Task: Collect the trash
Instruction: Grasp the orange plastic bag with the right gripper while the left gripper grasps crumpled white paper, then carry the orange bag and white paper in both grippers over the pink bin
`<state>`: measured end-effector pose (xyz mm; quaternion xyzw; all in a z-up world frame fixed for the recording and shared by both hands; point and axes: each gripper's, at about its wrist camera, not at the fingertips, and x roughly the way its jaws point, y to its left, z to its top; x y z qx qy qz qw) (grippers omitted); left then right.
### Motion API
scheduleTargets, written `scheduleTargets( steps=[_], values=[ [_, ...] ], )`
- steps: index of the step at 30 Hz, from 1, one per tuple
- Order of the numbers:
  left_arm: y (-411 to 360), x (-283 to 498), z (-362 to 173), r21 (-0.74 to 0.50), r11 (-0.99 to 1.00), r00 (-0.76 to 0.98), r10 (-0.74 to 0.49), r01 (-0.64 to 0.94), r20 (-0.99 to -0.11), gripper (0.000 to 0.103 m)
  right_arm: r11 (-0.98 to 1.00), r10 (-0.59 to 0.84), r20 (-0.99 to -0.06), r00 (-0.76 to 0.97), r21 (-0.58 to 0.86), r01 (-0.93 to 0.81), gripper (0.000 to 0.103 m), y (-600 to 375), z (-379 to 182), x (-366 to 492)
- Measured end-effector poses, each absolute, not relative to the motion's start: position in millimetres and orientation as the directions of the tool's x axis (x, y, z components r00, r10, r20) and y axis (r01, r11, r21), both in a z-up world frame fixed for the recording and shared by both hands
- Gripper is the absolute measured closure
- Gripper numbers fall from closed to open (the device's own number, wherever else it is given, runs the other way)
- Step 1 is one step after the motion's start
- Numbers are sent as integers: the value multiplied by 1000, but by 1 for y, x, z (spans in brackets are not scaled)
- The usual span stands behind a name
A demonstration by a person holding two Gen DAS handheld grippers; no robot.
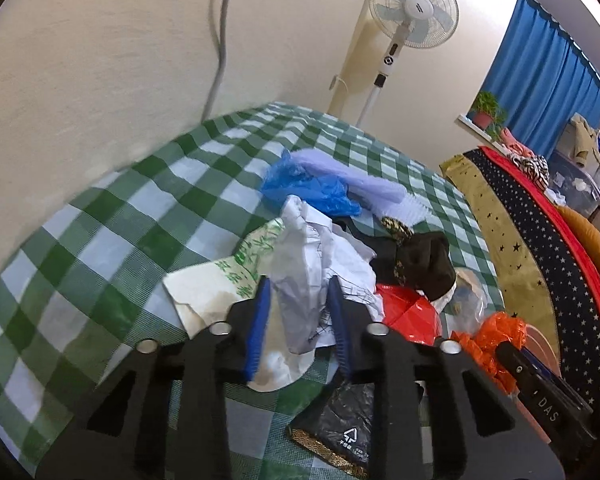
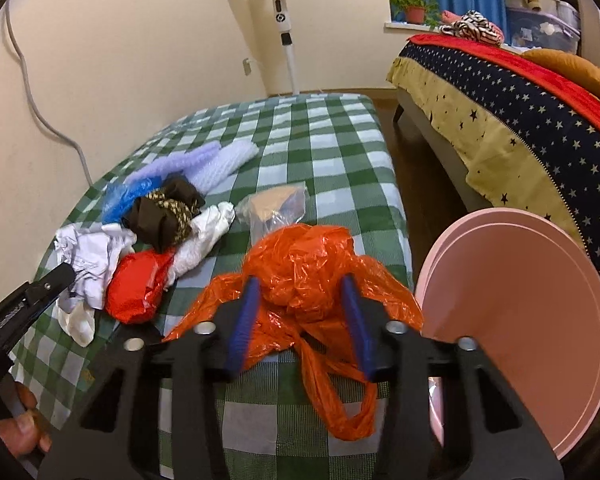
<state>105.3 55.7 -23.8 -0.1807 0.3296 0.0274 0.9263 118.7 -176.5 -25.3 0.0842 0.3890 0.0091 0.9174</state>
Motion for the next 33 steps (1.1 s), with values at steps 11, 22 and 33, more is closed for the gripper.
scheduleTargets(
  steps=[11, 22, 33],
  values=[
    [43, 92, -9, -259, 959, 811, -57, -118, -583, 95, 977, 125, -675, 728, 210, 27, 81, -181, -10, 109],
    [38, 74, 9, -235, 968, 833, -56, -90, -551, 95, 984, 70, -614, 786, 173, 48, 82, -188, 18, 86],
    [24, 57, 19, -223, 974, 842, -80, -49, -534, 95, 982, -6, -573, 819, 151, 113, 82, -209, 36, 63]
  ],
)
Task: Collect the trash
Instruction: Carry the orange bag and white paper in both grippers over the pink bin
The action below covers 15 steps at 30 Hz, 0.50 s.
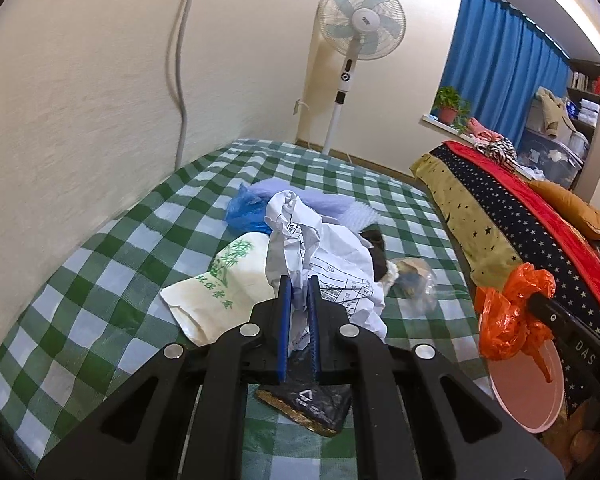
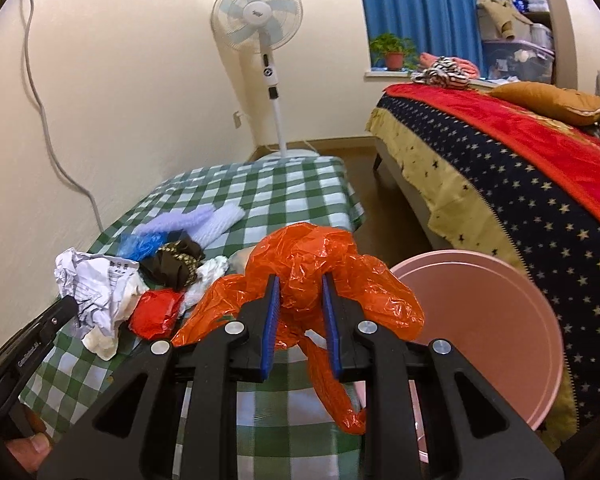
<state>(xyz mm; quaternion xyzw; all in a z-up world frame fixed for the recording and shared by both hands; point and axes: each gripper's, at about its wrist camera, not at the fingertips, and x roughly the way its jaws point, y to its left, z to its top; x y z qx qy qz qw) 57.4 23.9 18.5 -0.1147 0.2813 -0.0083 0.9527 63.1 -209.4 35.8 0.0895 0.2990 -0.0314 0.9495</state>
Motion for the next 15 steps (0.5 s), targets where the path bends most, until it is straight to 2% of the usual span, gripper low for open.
scheduleTargets(
  steps=[15],
  values=[
    [-9, 45, 32, -219, 975, 855, -132, 23, -501, 95, 968, -105, -528, 843, 140, 208, 82, -245, 59, 35]
  ],
)
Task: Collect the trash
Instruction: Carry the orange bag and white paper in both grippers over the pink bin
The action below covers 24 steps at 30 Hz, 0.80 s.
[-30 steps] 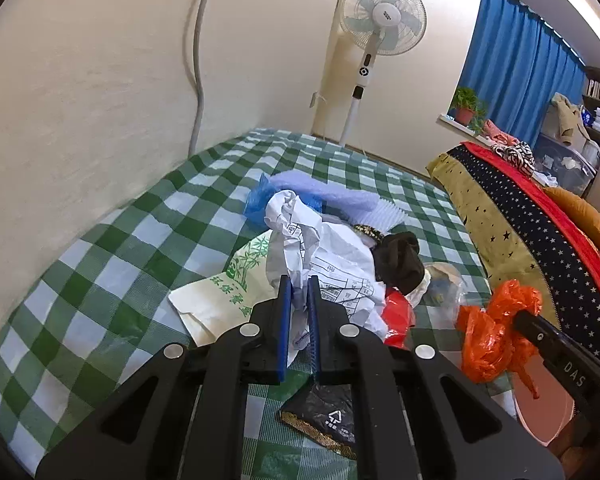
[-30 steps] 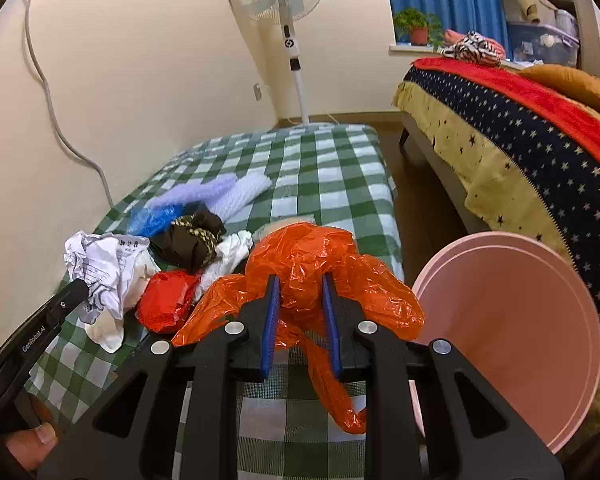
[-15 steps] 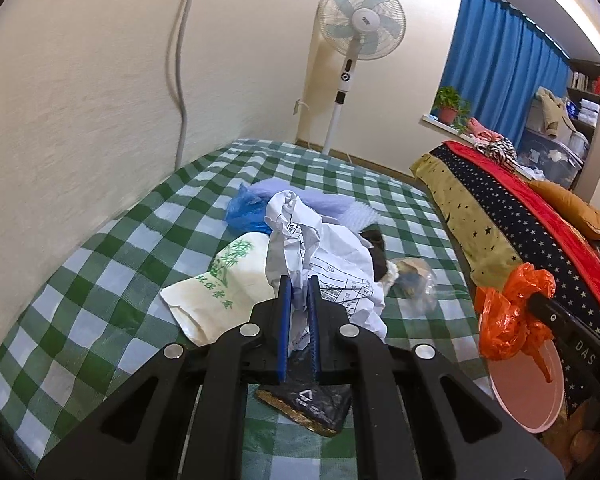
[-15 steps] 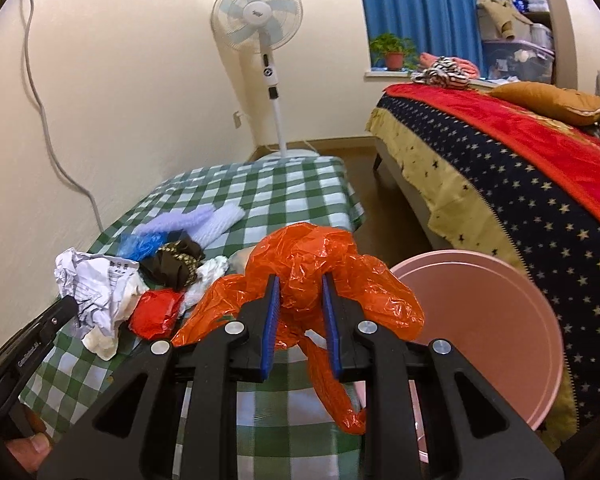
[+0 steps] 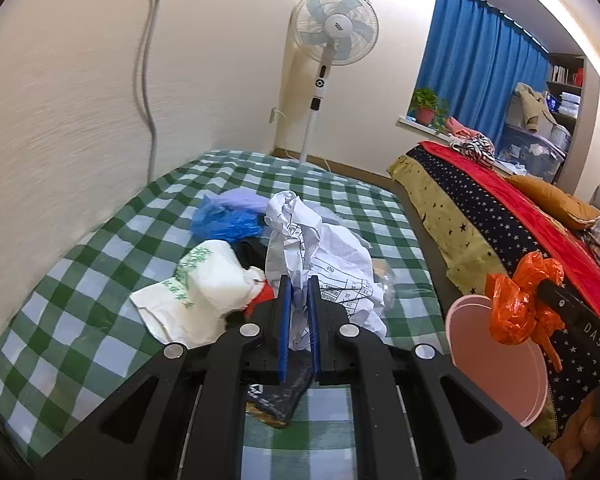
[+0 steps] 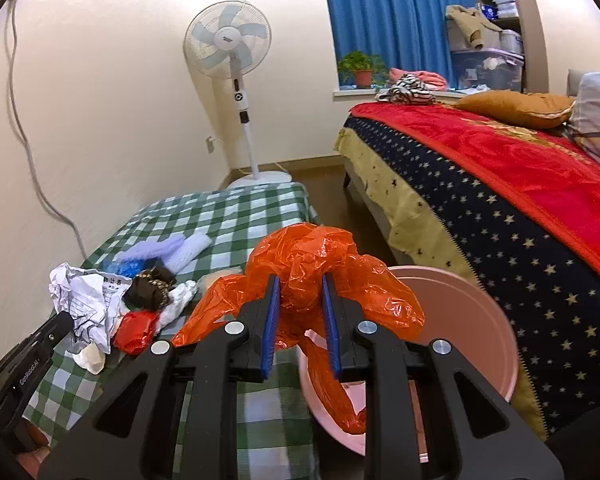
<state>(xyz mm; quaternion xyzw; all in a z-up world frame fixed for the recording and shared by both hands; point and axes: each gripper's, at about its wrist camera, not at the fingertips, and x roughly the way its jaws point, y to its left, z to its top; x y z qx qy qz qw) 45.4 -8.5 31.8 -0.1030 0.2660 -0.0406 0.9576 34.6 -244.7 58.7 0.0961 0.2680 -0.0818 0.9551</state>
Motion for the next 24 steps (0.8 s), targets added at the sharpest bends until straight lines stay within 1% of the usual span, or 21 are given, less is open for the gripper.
scheduleTargets(
  steps=[9, 24],
  values=[
    [-44, 46, 35, -215, 972, 853, -194, 100, -484, 95, 943, -202, -520, 830, 124, 308, 82, -275, 67, 26],
    [-123, 49, 25, -229, 931, 803, -363, 286, -472, 95, 881, -363, -516, 776, 83, 466, 82, -325, 74, 13]
  ],
)
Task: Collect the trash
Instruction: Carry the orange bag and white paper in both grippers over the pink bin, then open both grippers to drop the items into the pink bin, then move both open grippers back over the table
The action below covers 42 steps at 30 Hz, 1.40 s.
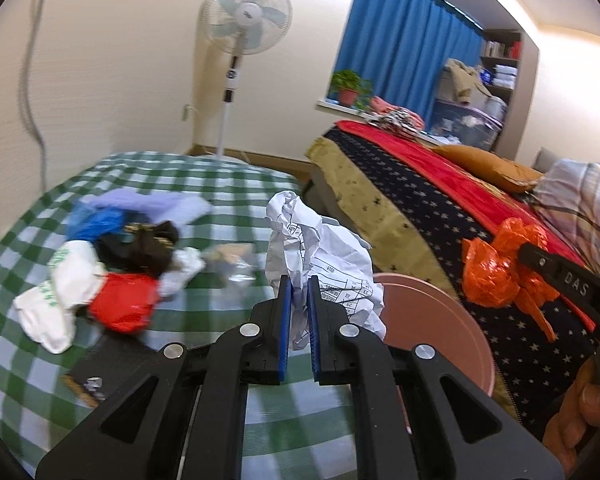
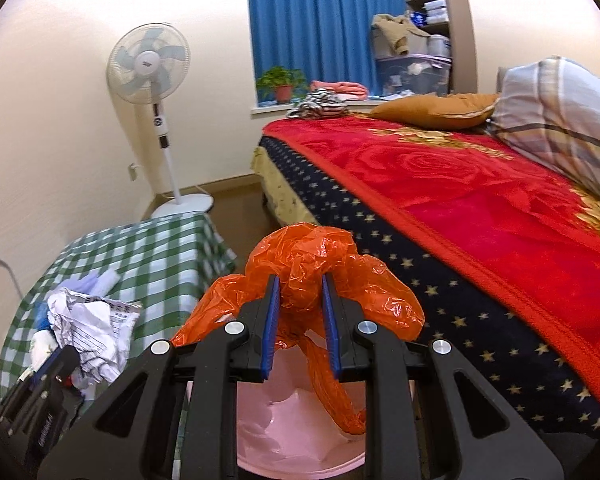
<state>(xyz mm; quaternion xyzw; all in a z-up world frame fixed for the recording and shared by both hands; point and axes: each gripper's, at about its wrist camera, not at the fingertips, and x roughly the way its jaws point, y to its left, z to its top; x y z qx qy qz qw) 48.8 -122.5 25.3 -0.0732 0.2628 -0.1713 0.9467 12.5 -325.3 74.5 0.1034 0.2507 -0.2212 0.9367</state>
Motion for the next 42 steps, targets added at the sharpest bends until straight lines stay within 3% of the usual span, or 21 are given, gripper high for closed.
scheduleTargets(
  steps=[16, 18, 19, 20, 21, 30, 42],
  values=[
    [-178, 52, 3, -241, 886, 730, -464, 397, -502, 95, 847, -421, -523, 742, 67, 528, 81, -343, 75, 6],
    [-182, 55, 1, -252, 867, 701, -497, 430, -511, 94, 842, -427, -522, 738, 66, 535, 77, -342, 75, 7],
    [-186, 57, -2, -257, 860, 683, -507, 440, -526, 87, 839, -434, -522, 735, 65, 541, 64, -343, 75, 7],
    [-186, 58, -3, -264, 859, 677, -510, 440, -531, 71, 831, -447, -516, 731, 63, 553, 43, -343, 75, 6],
    [-185, 58, -3, -271, 859, 678, -510, 435, -529, 65, 825, -456, -510, 729, 64, 561, 39, -343, 75, 5],
    [-169, 55, 4, -273, 871, 703, -491, 408, -515, 64, 848, -423, -501, 756, 75, 524, 39, -333, 76, 3],
    [-126, 53, 15, -245, 917, 776, -398, 316, -490, 73, 896, -331, -478, 814, 113, 430, 45, -313, 76, 7]
  ],
)
